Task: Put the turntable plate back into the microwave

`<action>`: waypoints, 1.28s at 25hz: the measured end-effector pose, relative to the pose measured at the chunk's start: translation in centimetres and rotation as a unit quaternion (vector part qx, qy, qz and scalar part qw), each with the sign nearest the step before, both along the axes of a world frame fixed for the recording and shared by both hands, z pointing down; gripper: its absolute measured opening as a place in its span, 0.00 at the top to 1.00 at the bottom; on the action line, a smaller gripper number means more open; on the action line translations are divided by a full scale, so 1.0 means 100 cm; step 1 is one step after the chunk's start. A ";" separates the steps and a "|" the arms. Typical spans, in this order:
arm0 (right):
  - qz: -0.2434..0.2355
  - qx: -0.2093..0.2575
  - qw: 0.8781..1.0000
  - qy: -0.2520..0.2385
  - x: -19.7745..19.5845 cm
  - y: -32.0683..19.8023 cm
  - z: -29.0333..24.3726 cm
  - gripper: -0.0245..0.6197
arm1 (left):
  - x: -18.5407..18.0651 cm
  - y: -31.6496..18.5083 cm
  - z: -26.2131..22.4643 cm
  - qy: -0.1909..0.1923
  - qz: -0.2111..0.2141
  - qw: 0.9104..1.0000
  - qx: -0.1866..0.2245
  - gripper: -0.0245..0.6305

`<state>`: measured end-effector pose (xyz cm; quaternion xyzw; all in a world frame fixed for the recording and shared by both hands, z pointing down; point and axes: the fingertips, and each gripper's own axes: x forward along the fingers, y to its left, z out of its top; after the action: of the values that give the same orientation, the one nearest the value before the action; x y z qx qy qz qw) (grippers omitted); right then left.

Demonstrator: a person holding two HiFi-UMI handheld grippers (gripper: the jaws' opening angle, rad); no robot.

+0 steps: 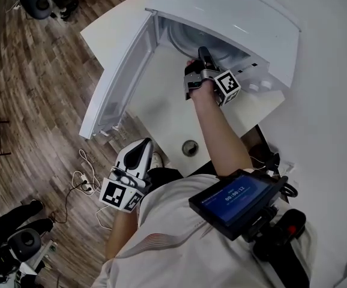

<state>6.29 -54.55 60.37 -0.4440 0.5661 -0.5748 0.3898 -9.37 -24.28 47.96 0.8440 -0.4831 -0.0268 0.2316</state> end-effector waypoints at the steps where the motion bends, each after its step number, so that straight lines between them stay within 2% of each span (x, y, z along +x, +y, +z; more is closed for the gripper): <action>1: 0.006 -0.002 1.000 0.000 0.001 -0.004 0.001 0.92 | -0.001 0.001 0.000 0.000 -0.002 1.000 0.000 0.95; 15: 0.051 -0.027 0.998 -0.001 0.006 -0.037 0.003 0.92 | -0.019 0.018 0.002 0.003 -0.036 0.999 -0.019 0.95; 20: 0.045 -0.038 0.998 0.016 0.005 -0.044 0.001 0.92 | -0.018 0.018 0.007 0.014 -0.045 0.999 -0.022 0.95; 28: 0.044 -0.085 0.995 0.026 0.003 -0.047 -0.008 0.91 | -0.018 0.017 0.004 0.023 -0.043 0.999 -0.024 0.95; 32: 0.024 -0.114 0.993 0.031 0.002 -0.042 -0.006 0.84 | -0.019 0.019 0.002 0.025 -0.043 0.998 -0.024 0.95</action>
<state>6.44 -58.79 59.74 -0.5163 0.4979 -0.6119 0.3333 -11.25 -22.41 48.21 0.8156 -0.5135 -0.0468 0.2624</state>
